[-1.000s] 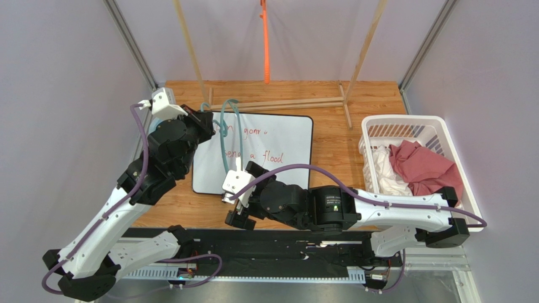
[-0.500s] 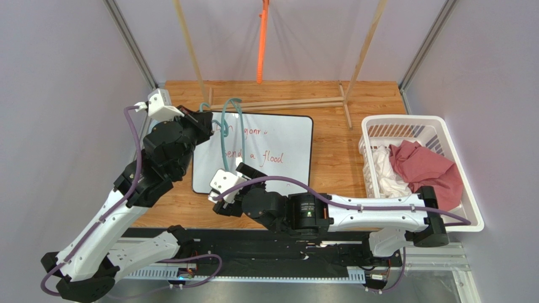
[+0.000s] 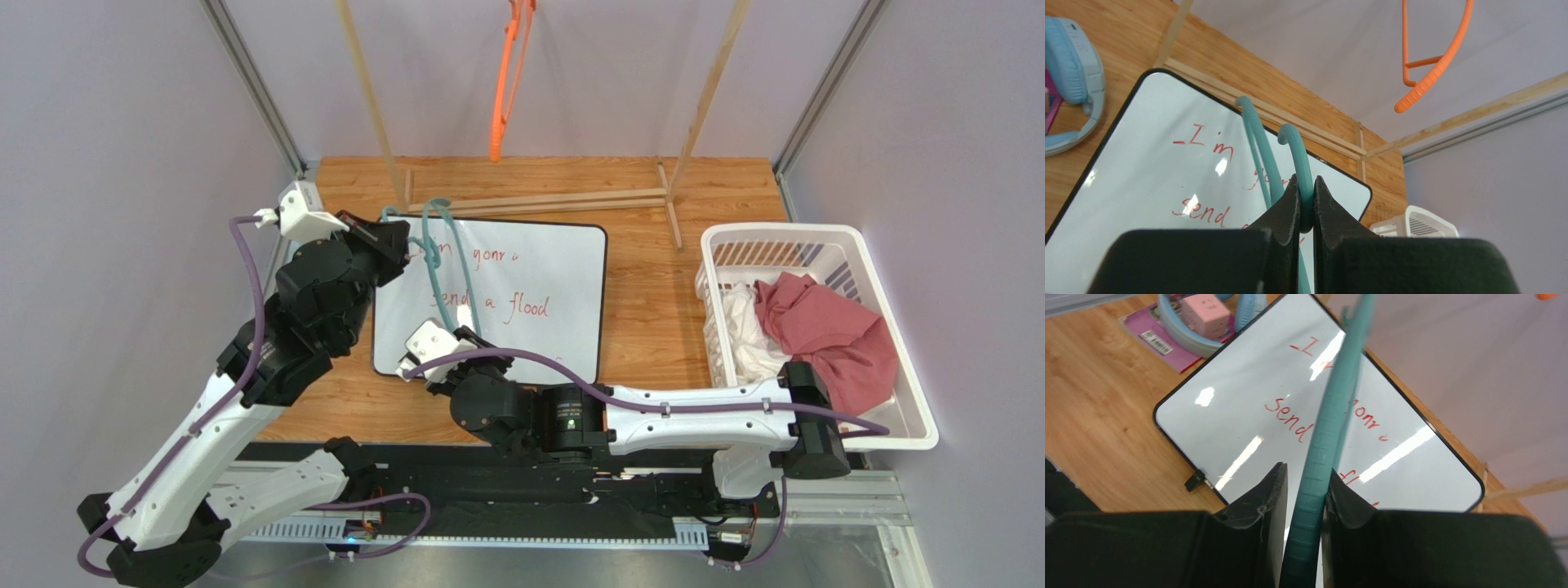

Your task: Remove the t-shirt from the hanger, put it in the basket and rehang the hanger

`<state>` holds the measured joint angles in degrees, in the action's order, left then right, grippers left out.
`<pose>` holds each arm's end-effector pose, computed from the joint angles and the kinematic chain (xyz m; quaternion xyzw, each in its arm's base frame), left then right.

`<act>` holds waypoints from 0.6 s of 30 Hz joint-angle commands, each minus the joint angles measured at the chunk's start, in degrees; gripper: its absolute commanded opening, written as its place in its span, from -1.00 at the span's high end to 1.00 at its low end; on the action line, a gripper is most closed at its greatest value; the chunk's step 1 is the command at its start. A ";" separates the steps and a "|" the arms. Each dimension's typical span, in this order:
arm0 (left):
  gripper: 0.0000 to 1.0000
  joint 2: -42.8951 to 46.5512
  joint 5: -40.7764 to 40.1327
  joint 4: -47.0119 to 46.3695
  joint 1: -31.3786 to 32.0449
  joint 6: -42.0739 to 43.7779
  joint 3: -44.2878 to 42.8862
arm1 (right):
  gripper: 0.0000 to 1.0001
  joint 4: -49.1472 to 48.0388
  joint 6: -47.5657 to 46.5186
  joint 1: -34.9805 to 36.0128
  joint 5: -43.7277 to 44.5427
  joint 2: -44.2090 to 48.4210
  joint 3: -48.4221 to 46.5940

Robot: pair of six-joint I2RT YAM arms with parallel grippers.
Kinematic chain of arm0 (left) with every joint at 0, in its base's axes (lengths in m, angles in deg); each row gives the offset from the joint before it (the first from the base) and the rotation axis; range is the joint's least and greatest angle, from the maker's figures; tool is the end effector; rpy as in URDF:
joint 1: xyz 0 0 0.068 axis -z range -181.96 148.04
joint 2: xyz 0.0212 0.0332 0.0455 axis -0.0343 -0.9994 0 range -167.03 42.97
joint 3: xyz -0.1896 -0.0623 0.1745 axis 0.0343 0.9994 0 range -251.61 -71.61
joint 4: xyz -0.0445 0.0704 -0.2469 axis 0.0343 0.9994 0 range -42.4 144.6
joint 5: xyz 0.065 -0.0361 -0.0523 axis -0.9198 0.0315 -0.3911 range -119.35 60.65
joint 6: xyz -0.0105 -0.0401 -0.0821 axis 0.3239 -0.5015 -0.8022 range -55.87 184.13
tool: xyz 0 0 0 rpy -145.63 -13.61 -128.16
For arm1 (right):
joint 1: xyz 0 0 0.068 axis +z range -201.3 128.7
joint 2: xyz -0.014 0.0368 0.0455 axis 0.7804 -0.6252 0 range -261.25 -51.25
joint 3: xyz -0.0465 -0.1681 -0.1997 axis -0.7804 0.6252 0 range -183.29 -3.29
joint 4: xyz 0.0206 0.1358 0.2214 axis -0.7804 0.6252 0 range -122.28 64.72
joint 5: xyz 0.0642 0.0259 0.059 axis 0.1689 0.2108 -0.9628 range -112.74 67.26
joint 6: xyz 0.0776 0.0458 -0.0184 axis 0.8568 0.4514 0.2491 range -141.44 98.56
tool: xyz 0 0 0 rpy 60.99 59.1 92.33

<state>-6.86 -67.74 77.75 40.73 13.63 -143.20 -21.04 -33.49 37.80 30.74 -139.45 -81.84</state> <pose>0.1793 -0.0954 0.4351 -0.2631 0.6986 -0.2774 0.6048 0.0722 0.3765 0.3437 -0.4061 0.6642 0.0255 0.6271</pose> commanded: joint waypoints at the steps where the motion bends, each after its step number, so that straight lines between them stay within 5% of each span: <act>1: 1.00 1.74 -1.07 0.08 0.02 -4.69 0.14 | 0.71 -5.44 0.45 0.28 4.88 -0.65 0.41; 3: 1.00 2.10 -0.81 -0.53 0.02 -4.70 0.49 | 1.00 -6.32 -0.51 0.72 5.67 -0.65 0.50; 6: 0.99 2.71 -0.37 -1.06 0.02 -4.00 1.36 | 1.00 -6.41 -1.48 1.07 5.24 0.05 0.85; 12: 0.08 5.78 -2.48 -0.18 0.02 -5.66 4.18 | 1.00 -7.11 0.80 0.81 0.67 4.44 4.10; 18: -0.30 10.26 -0.21 -1.75 0.02 -2.95 5.06 | 1.00 -10.71 0.37 0.81 -0.30 9.97 9.36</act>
<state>0.10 -69.38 79.54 40.49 9.00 -138.22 -25.71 -33.74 38.32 31.17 -134.97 -74.82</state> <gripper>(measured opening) 0.623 0.177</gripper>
